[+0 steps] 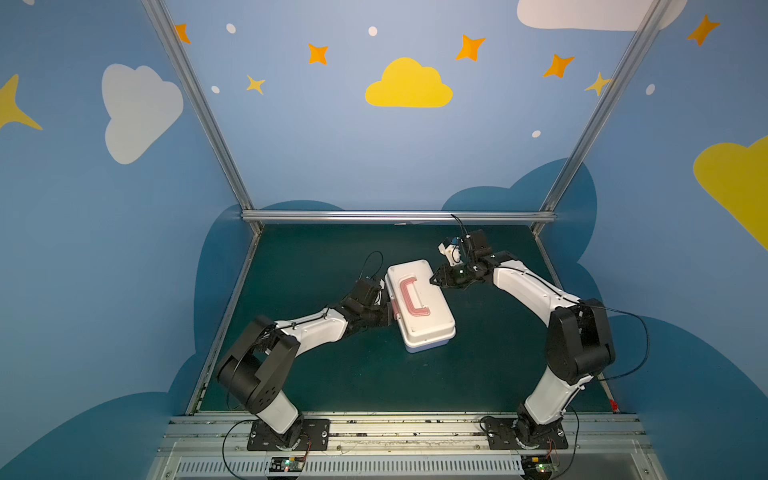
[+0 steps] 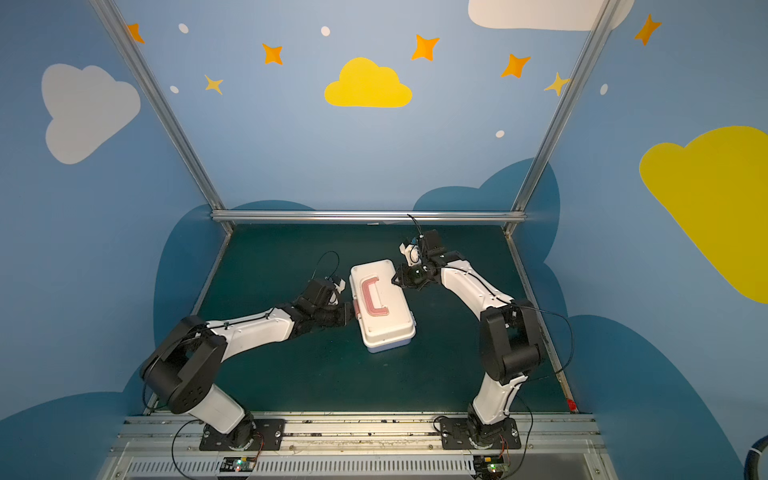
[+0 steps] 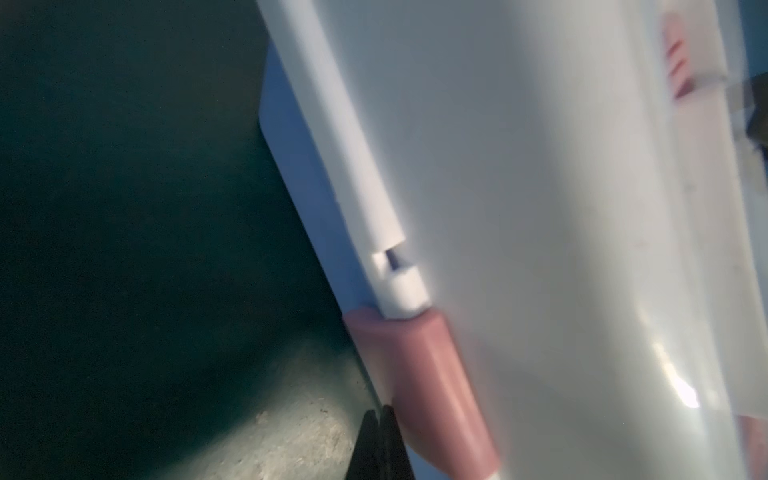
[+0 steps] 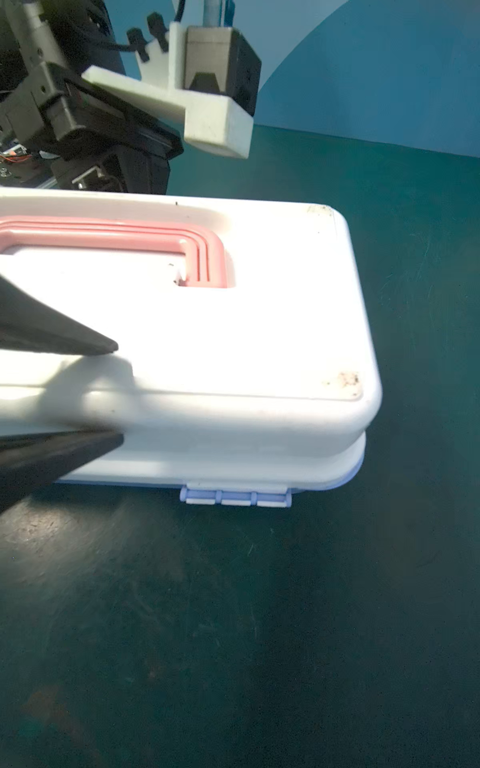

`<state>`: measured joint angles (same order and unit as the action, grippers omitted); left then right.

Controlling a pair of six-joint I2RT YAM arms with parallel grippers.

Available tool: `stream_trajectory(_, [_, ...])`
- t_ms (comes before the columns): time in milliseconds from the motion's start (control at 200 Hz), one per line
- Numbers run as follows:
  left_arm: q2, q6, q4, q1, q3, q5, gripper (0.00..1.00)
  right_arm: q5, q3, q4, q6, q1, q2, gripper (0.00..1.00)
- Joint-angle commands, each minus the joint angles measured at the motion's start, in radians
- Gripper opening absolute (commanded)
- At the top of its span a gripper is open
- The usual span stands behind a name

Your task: Pack the tool kit

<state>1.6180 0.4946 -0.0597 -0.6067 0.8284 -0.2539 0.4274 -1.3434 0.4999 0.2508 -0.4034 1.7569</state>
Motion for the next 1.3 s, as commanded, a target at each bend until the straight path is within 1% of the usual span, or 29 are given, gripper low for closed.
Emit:
stream_trajectory(0, [0.013, 0.011, -0.156, -0.028, 0.049, -0.092, 0.04, 0.147, 0.059, 0.074, -0.003, -0.095, 0.06, 0.29])
stream_trajectory(100, [0.001, 0.021, -0.211, -0.03, 0.038, -0.107, 0.04, 0.155, 0.071, 0.058, 0.006, -0.095, 0.051, 0.29])
stream_trajectory(185, [-0.021, -0.005, -0.179, -0.03, 0.039, -0.065, 0.04, 0.149, 0.082, 0.046, 0.011, -0.092, 0.039, 0.28])
stream_trajectory(265, [-0.064, -0.064, -0.06, -0.009, 0.046, 0.034, 0.04, 0.108, 0.093, 0.05, 0.008, -0.078, -0.003, 0.28])
stream_trajectory(305, [-0.1, -0.091, 0.002, 0.016, 0.04, 0.127, 0.05, 0.084, 0.101, 0.057, 0.001, -0.058, -0.035, 0.28])
stream_trajectory(360, [-0.168, -0.129, 0.057, 0.071, 0.01, 0.213, 0.06, 0.056, 0.119, 0.069, -0.013, -0.011, -0.096, 0.29])
stream_trajectory(401, [-0.225, -0.168, 0.072, 0.122, -0.028, 0.267, 0.1, 0.033, 0.134, 0.075, -0.022, 0.02, -0.14, 0.31])
stream_trajectory(421, [-0.256, -0.188, 0.073, 0.148, -0.049, 0.301, 0.13, 0.017, 0.147, 0.077, -0.031, 0.046, -0.173, 0.35])
stream_trajectory(456, [-0.31, -0.227, 0.048, 0.193, -0.104, 0.366, 0.13, -0.02, 0.169, 0.077, -0.038, 0.084, -0.225, 0.4])
stream_trajectory(491, [-0.359, -0.262, -0.019, 0.241, -0.173, 0.414, 0.14, -0.057, 0.194, 0.067, -0.039, 0.125, -0.278, 0.42])
stream_trajectory(526, [-0.401, -0.283, -0.075, 0.285, -0.227, 0.482, 0.17, -0.098, 0.226, 0.051, -0.036, 0.169, -0.328, 0.44])
stream_trajectory(546, [-0.426, -0.288, -0.088, 0.311, -0.248, 0.515, 0.26, -0.124, 0.24, 0.044, -0.033, 0.187, -0.353, 0.46])
stream_trajectory(581, [-0.464, -0.285, -0.107, 0.355, -0.279, 0.554, 0.5, -0.187, 0.275, 0.026, -0.025, 0.224, -0.403, 0.52])
stream_trajectory(606, [-0.49, -0.282, -0.11, 0.393, -0.295, 0.565, 0.62, -0.222, 0.302, 0.012, -0.019, 0.253, -0.439, 0.57])
stream_trajectory(671, [-0.536, -0.297, -0.16, 0.466, -0.347, 0.569, 0.89, -0.303, 0.389, -0.06, -0.017, 0.317, -0.519, 0.69])
stream_trajectory(701, [-0.549, -0.313, -0.195, 0.492, -0.37, 0.57, 0.98, -0.327, 0.439, -0.115, -0.043, 0.34, -0.549, 0.74])
stream_trajectory(711, [-0.551, -0.322, -0.199, 0.497, -0.373, 0.569, 1.0, -0.329, 0.455, -0.134, -0.059, 0.346, -0.559, 0.74])
stream_trajectory(741, [-0.562, -0.362, -0.199, 0.51, -0.38, 0.57, 1.0, -0.358, 0.514, -0.209, -0.104, 0.359, -0.58, 0.76])
stream_trajectory(796, [-0.564, -0.383, -0.221, 0.525, -0.401, 0.614, 1.0, -0.452, 0.623, -0.366, -0.099, 0.363, -0.607, 0.77])
stream_trajectory(851, [-0.558, -0.39, -0.263, 0.548, -0.43, 0.613, 1.0, -0.526, 0.738, -0.514, -0.104, 0.371, -0.623, 0.77])
stream_trajectory(926, [-0.526, -0.396, -0.372, 0.575, -0.472, 0.594, 1.0, -0.565, 0.839, -0.68, -0.098, 0.383, -0.62, 0.79])
stream_trajectory(986, [-0.476, -0.413, -0.455, 0.6, -0.486, 0.538, 1.0, -0.552, 0.892, -0.789, -0.111, 0.389, -0.604, 0.8])
stream_trajectory(1016, [-0.449, -0.423, -0.495, 0.603, -0.49, 0.541, 1.0, -0.535, 0.904, -0.83, -0.129, 0.389, -0.591, 0.8])
stream_trajectory(1081, [-0.382, -0.419, -0.556, 0.606, -0.492, 0.559, 1.0, -0.52, 0.897, -0.843, -0.143, 0.39, -0.556, 0.8])
stream_trajectory(1136, [-0.334, -0.403, -0.586, 0.614, -0.482, 0.528, 1.0, -0.496, 0.869, -0.808, -0.126, 0.389, -0.535, 0.8])
stream_trajectory(1177, [-0.322, -0.413, -0.569, 0.615, -0.465, 0.49, 1.0, -0.487, 0.859, -0.811, -0.127, 0.39, -0.517, 0.8])
stream_trajectory(1237, [-0.281, -0.393, -0.621, 0.624, -0.464, 0.462, 1.0, -0.471, 0.872, -0.871, -0.148, 0.387, -0.499, 0.81])
stream_trajectory(1297, [-0.199, -0.391, -0.696, 0.629, -0.466, 0.436, 1.0, -0.469, 0.894, -0.935, -0.159, 0.385, -0.478, 0.81])
